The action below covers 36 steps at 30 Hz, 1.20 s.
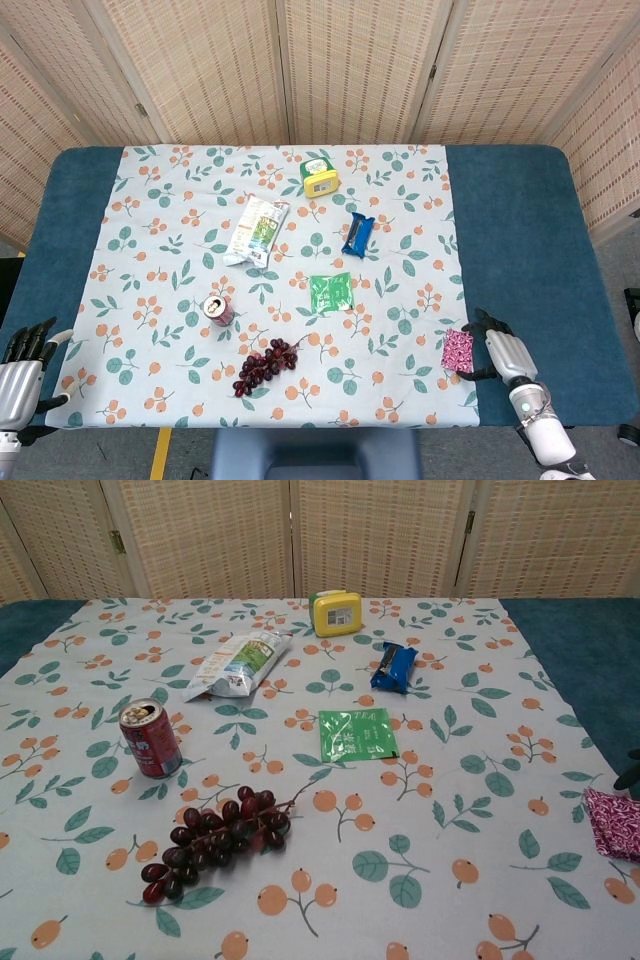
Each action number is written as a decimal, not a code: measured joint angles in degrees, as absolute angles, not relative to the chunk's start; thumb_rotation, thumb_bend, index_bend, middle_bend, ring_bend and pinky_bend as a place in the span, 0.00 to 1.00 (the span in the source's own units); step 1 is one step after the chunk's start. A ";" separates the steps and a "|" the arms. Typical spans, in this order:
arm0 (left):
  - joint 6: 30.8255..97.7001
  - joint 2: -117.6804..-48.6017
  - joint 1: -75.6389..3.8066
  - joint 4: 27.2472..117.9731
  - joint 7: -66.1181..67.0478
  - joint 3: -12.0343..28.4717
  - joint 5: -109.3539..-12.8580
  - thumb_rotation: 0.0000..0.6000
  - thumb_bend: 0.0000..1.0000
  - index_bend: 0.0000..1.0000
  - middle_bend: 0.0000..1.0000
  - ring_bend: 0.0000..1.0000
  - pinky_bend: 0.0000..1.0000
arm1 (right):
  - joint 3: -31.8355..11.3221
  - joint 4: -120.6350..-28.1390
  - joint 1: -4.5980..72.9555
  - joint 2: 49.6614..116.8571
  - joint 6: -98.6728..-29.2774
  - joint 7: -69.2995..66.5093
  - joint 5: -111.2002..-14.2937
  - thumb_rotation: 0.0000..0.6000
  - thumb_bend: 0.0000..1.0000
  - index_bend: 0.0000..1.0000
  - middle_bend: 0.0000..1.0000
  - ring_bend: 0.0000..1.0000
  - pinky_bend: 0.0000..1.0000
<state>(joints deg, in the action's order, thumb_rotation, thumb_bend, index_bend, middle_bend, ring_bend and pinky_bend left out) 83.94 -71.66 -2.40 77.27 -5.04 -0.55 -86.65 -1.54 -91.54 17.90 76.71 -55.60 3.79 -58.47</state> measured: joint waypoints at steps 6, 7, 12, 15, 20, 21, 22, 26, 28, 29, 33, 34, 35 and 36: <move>83.80 -71.73 -2.47 77.13 -5.10 -0.58 -86.67 1.00 0.27 0.22 0.07 0.09 0.00 | -1.51 -91.59 17.85 76.83 -55.49 4.00 -58.83 0.89 0.15 0.24 0.03 0.00 0.00; 83.84 -71.72 -2.47 77.10 -5.10 -0.56 -86.67 1.00 0.27 0.22 0.07 0.09 0.00 | -1.54 -91.77 17.80 76.74 -55.63 3.96 -59.05 0.89 0.15 0.24 0.03 0.00 0.00; 83.91 -71.52 -2.52 77.36 -4.93 -0.41 -86.60 1.00 0.27 0.22 0.07 0.09 0.00 | -1.92 -93.24 17.02 75.61 -58.28 3.35 -60.93 0.89 0.15 0.24 0.03 0.00 0.00; 83.97 -71.29 -2.64 77.97 -4.50 -0.24 -86.57 1.00 0.27 0.22 0.07 0.09 0.00 | -2.02 -94.58 16.01 74.09 -61.76 2.94 -64.08 0.89 0.15 0.23 0.03 0.00 0.00; 84.37 -70.86 -2.79 79.89 -3.10 0.18 -86.50 1.00 0.27 0.22 0.07 0.09 0.00 | -1.68 -95.81 13.66 71.16 -69.96 2.53 -72.53 0.90 0.15 0.24 0.06 0.00 0.00; 84.49 -70.77 -2.81 80.36 -2.78 0.26 -86.50 1.00 0.28 0.22 0.07 0.09 0.00 | -1.63 -95.87 13.12 70.72 -71.84 2.59 -73.96 0.89 0.15 0.24 0.07 0.00 0.00; 84.65 -70.69 -2.81 80.81 -2.41 0.34 -86.50 1.00 0.27 0.22 0.07 0.09 0.00 | -1.56 -95.90 12.35 70.18 -74.50 2.72 -75.83 0.89 0.15 0.24 0.07 0.00 0.00; 85.74 -70.45 -2.73 82.64 -0.28 0.76 -86.57 1.00 0.27 0.22 0.07 0.09 0.00 | -1.34 -95.98 9.30 68.38 -83.27 3.22 -81.46 0.90 0.15 0.24 0.08 0.00 0.00; 86.38 -70.37 -2.65 83.55 0.77 0.92 -86.72 1.00 0.28 0.22 0.07 0.09 0.00 | -1.11 -96.06 7.41 67.17 -86.92 3.10 -84.29 0.90 0.15 0.24 0.08 0.00 0.00; 86.89 -70.32 -2.58 84.18 1.42 1.00 -86.88 1.00 0.28 0.22 0.07 0.09 0.00 | -0.97 -96.07 6.74 66.64 -87.84 2.92 -85.33 0.90 0.15 0.24 0.08 0.00 0.00; 88.43 -70.28 -2.28 85.89 3.01 1.16 -87.62 1.00 0.28 0.21 0.07 0.09 0.00 | -0.14 -95.83 5.68 65.37 -88.64 1.93 -88.25 0.90 0.15 0.23 0.08 0.00 0.00; 88.77 -70.28 -2.20 86.25 3.33 1.17 -87.81 1.00 0.28 0.21 0.07 0.09 0.00 | 0.02 -95.68 5.55 65.44 -88.72 1.82 -88.84 0.89 0.15 0.24 0.08 0.00 0.00; 89.10 -70.27 -2.11 86.69 3.73 1.18 -88.02 1.00 0.28 0.21 0.07 0.09 0.00 | 0.13 -95.58 5.44 65.55 -88.78 1.82 -89.21 0.90 0.15 0.24 0.08 0.00 0.00; 89.26 -70.24 -2.06 87.00 4.01 1.19 -88.12 1.00 0.28 0.21 0.07 0.09 0.00 | 0.22 -95.51 5.31 65.71 -88.84 1.83 -89.48 0.90 0.15 0.24 0.08 0.00 0.00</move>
<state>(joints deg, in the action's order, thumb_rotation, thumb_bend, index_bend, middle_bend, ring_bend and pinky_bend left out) 89.26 -70.24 -2.06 87.00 4.01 1.19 -88.12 0.22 -95.51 5.31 65.71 -88.84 1.83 -89.48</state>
